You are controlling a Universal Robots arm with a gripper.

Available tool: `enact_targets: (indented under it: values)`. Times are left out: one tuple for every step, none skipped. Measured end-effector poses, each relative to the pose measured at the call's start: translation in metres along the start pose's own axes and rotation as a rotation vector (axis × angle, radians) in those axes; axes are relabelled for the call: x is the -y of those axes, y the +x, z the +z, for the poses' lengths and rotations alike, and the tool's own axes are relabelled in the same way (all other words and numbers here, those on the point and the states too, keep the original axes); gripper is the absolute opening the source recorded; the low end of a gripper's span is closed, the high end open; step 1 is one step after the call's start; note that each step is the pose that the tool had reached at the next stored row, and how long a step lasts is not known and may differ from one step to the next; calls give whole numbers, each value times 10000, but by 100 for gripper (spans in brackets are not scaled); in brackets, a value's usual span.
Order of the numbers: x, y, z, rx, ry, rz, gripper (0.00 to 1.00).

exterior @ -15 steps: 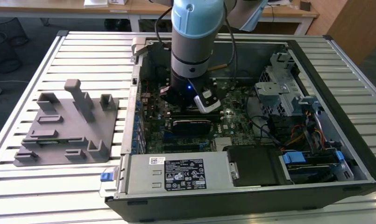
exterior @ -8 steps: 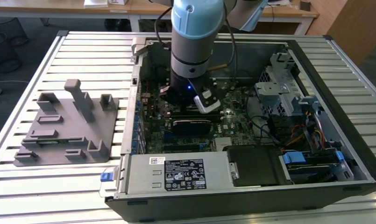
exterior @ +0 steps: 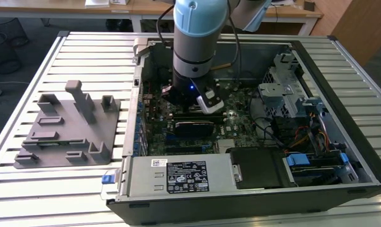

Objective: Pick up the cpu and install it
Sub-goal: 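Install the second cpu locking lever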

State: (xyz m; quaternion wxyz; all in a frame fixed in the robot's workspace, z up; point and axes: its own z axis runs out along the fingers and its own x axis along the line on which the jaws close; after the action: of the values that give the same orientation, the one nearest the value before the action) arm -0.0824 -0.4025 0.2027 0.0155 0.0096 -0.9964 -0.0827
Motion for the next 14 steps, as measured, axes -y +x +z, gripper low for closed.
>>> enact_targets:
  values:
    - [12, 0, -2, -1, 1, 0, 11]
    - [25, 0, -5, 0, 2, 0, 11]
    - [37, 1, -7, -1, 2, 0, 11]
    - [49, 1, -8, 0, 1, 0, 11]
    - [60, 1, -10, -1, 2, 0, 11]
    - [67, 1, -12, -1, 3, 0, 11]
    - [70, 2, -10, 0, -3, 0, 11]
    - [70, 2, -7, 1, -24, 1, 11]
    - [72, 1, -2, 0, -64, -2, 11]
    - [74, 1, 5, 0, -116, -5, 11]
    - [75, 1, 11, 2, -185, -7, 11]
    - [75, 1, 15, 4, -270, -9, 11]
    - [76, 0, 19, 5, -353, -12, 11]
    - [77, 0, 22, 6, -435, -14, 11]
